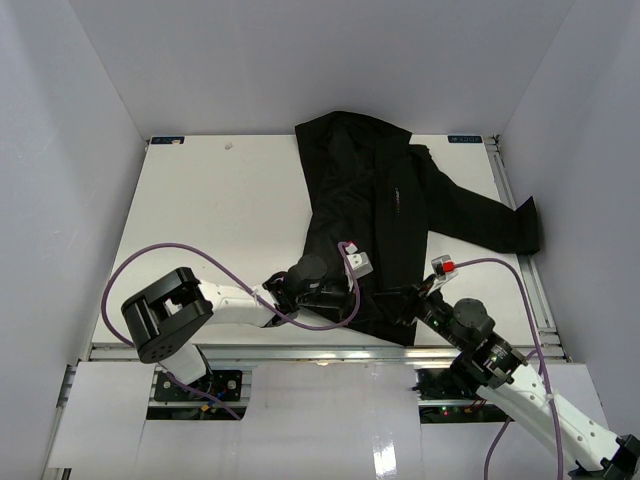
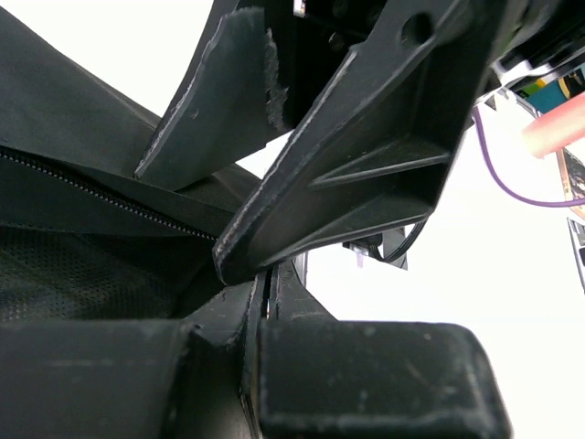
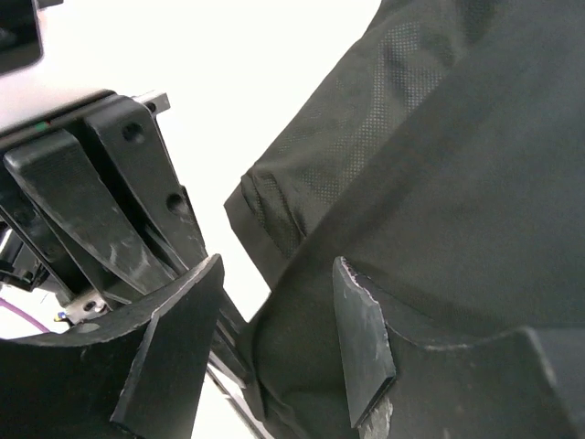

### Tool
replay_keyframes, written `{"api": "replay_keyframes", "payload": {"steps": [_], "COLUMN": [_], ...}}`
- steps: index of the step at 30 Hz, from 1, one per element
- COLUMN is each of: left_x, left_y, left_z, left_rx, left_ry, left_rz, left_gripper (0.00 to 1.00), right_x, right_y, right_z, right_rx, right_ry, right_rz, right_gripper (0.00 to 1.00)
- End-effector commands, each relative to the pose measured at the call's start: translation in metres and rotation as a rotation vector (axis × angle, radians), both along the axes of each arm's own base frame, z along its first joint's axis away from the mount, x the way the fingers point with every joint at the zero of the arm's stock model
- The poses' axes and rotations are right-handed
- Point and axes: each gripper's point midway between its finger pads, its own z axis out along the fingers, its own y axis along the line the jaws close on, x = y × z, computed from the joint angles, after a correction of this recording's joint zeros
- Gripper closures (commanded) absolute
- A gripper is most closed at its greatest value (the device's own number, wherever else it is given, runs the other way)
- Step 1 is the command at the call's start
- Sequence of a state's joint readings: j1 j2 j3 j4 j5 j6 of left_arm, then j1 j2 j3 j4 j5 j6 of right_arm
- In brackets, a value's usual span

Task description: Zip up the jacket

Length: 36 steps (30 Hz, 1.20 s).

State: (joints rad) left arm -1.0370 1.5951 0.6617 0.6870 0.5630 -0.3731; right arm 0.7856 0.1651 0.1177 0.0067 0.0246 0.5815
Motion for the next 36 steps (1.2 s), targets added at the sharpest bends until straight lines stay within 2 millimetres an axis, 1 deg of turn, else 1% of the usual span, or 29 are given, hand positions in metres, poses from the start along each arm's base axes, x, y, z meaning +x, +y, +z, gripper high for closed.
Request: {"api": "replay_keyframes", "payload": {"steps": [1,3,4,5,7,8,9,11,14,17,22,26,29,31,36], "left_x": [-0.005,-0.004,-0.003,-0.002,0.000,0.003,0.006,0.010,0.017,0.020,0.020,0.017,0.016,0.014,0.013], "left_y": [0.002,0.003,0.004,0.005,0.007,0.008,0.009,0.011,0.014,0.017,0.016,0.016,0.015,0.015,0.018], "left_z": [0.031,0.034,0.034,0.035,0.033,0.034,0.034,0.034,0.041,0.051,0.056,0.058,0.058,0.058,0.060], "left_rx": [-0.094,-0.100,-0.101,-0.101,-0.096,-0.098,-0.100,-0.104,-0.127,-0.157,-0.162,-0.173,-0.178,-0.179,-0.192], "left_ry": [-0.033,-0.038,-0.041,-0.044,-0.041,-0.039,-0.032,-0.021,0.009,0.011,0.001,0.009,0.014,0.019,0.013], "left_rz": [-0.021,-0.012,-0.007,-0.001,0.017,0.029,0.044,0.059,0.074,0.078,0.065,0.051,0.044,0.032,0.040], "left_gripper": [1.00,1.00,1.00,1.00,1.00,1.00,1.00,1.00,1.00,1.00,1.00,1.00,1.00,1.00,1.00], "right_x": [-0.012,-0.019,-0.021,-0.022,-0.022,-0.022,-0.023,-0.025,-0.030,-0.026,-0.027,-0.026,-0.026,-0.025,-0.029], "right_y": [0.005,0.005,0.004,0.002,-0.004,-0.006,-0.006,-0.004,0.004,0.000,-0.003,0.003,0.009,0.012,0.016], "right_z": [0.004,0.025,0.032,0.038,0.044,0.043,0.037,0.035,0.022,0.012,0.014,0.006,0.007,0.013,0.014], "right_rx": [0.056,0.139,0.158,0.178,0.179,0.161,0.135,0.123,0.097,0.062,0.043,0.000,0.005,0.025,0.037], "right_ry": [-0.021,-0.101,-0.122,-0.143,-0.153,-0.139,-0.117,-0.090,-0.048,-0.027,-0.062,-0.052,-0.065,-0.090,-0.095], "right_rz": [0.064,0.096,0.095,0.095,0.071,0.066,0.065,0.081,0.134,0.101,0.102,0.133,0.158,0.169,0.200], "right_gripper": [0.42,0.42,0.42,0.42,0.41,0.41,0.41,0.42,0.43,0.43,0.43,0.46,0.49,0.54,0.62]}}
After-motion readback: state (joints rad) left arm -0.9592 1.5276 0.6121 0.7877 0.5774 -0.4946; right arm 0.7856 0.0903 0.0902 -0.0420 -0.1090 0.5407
